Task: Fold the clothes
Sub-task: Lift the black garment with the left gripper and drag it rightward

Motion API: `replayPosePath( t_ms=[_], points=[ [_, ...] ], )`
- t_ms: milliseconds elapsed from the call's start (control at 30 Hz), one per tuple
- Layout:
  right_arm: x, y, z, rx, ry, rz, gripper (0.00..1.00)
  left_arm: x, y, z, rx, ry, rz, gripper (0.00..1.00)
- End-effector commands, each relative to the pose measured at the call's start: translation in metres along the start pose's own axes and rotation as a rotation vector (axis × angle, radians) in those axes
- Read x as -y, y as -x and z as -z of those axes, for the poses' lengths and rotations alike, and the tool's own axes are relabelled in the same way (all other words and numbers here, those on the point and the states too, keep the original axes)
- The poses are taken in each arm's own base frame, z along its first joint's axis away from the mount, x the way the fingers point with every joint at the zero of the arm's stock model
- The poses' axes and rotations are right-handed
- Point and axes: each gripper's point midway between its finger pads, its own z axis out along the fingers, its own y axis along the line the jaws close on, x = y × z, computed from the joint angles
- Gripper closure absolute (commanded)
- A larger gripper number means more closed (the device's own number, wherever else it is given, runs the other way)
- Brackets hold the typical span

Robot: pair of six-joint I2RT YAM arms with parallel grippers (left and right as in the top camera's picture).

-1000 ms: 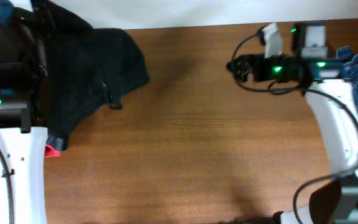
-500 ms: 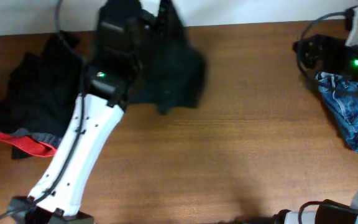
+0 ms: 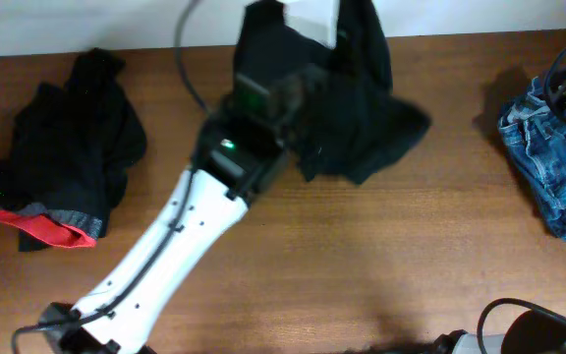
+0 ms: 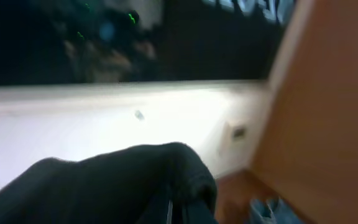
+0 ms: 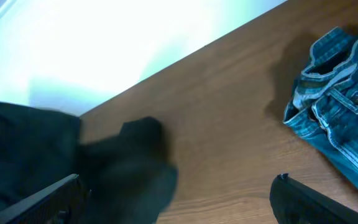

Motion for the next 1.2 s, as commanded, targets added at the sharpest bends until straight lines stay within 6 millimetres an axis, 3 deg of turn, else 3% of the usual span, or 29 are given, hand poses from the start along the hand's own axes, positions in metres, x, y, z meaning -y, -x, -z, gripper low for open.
replayPosePath(
  t_ms=[0,100,200,300,400,567,667,700,733,767,867,933,967,1033,1100,1167],
  points=[
    [0.003,0.004,0.005,0.018,-0.007,-0.004,0.01,0.034,-0.027,-0.014,-0.067,-0.120,0.012,0.99],
    [0.006,0.006,0.006,0.024,-0.014,-0.005,0.01,0.076,-0.070,-0.024,-0.165,-0.383,0.017,0.99],
    [0.009,0.006,0.007,0.025,-0.030,-0.006,0.01,0.090,-0.096,-0.028,-0.222,-0.478,0.023,0.99],
    [0.012,0.007,0.009,0.030,-0.036,-0.013,0.01,0.096,-0.108,-0.024,-0.250,-0.535,-0.042,0.99],
    [0.013,0.006,0.009,0.029,-0.037,-0.014,0.01,0.088,-0.126,-0.023,-0.300,-0.520,-0.136,0.99],
    [0.012,0.006,0.008,0.029,-0.036,-0.013,0.01,0.048,-0.159,-0.027,-0.412,-0.398,-0.274,0.99],
    [0.012,0.006,0.008,0.029,-0.035,-0.012,0.01,0.033,-0.177,-0.041,-0.427,-0.358,-0.285,0.99],
    [0.012,0.006,0.008,0.029,-0.035,-0.013,0.01,0.027,-0.184,-0.047,-0.429,-0.350,-0.284,0.69],
    [0.012,0.006,0.008,0.029,-0.035,-0.012,0.01,0.024,-0.191,-0.050,-0.438,-0.346,-0.282,0.28],
    [0.012,0.006,0.008,0.029,-0.035,-0.012,0.01,0.020,-0.199,-0.052,-0.459,-0.340,-0.279,0.01],
    [0.012,0.006,0.008,0.028,-0.035,-0.013,0.01,-0.016,-0.239,-0.038,-0.645,-0.263,-0.238,0.01],
    [0.012,0.006,0.008,0.027,-0.035,-0.013,0.01,-0.048,-0.251,-0.029,-0.736,-0.142,-0.135,0.01],
    [0.012,0.005,0.008,0.024,-0.035,-0.016,0.01,-0.098,-0.262,-0.012,-0.832,0.027,0.045,0.01],
    [0.012,0.005,0.008,0.023,-0.035,-0.016,0.01,-0.134,-0.269,-0.001,-0.879,0.137,0.168,0.01],
    [0.013,0.005,0.007,0.021,-0.035,-0.019,0.02,-0.166,-0.276,0.009,-0.914,0.207,0.282,0.01],
    [0.014,0.004,0.006,0.017,-0.034,-0.021,0.01,-0.183,-0.286,0.016,-0.943,0.224,0.391,0.01]
  ],
)
